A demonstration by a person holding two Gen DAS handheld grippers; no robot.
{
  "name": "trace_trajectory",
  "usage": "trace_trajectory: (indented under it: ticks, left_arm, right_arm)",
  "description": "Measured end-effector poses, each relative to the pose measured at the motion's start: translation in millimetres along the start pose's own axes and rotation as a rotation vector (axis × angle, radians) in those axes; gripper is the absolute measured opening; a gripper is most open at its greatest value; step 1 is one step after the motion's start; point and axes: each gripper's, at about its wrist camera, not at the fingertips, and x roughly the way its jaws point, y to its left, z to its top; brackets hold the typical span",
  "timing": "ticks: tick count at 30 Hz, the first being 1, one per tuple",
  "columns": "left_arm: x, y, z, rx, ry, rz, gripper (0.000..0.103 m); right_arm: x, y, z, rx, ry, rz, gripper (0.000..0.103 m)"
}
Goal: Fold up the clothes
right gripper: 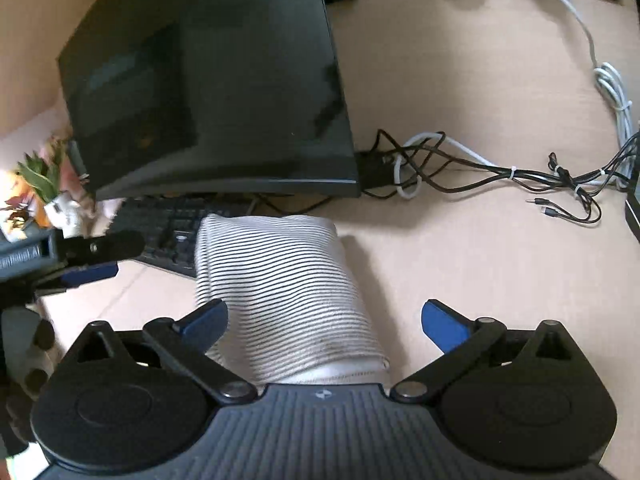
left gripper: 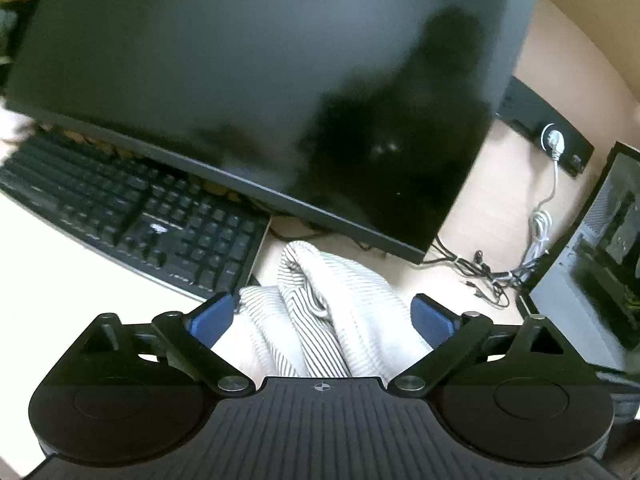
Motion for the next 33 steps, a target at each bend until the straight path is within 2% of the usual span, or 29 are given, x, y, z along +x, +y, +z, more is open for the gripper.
trace_trajectory:
  ticks: [5, 9, 15, 21, 25, 33]
  left_arm:
    - [-37, -37, -37, -0.045, -0.055, 0.126, 0.103]
    - [-56, -66, -66, -0.032, -0.05, 0.232, 0.103]
    - [-74, -90, -85, -0.027, -0.047, 0.269, 0.103]
    - [-81, -102, -91, -0.059, -0.01, 0.34, 0.103]
    - [-82, -111, -92, -0.034, -0.003, 0.367, 0.103]
    - [-85, -127, -96, 0.0, -0.012, 0.386, 0.103]
  right_arm:
    - [-49, -12, -18, -0.069, -0.025, 0.034, 0.103]
    - [-70, -24, -32, -0.12, -0.057, 0.052, 0.103]
    - [-90, -39, -41, -0.114, -0.064, 0.062, 0.103]
    - [-98, -32, -47, -0.184, -0.045, 0.049, 0.103]
    - [-103, -31, -49, -0.199, -0.041, 0.056, 0.103]
    - [-121, -35, -46, -0.219, -0.099, 0.055, 0.103]
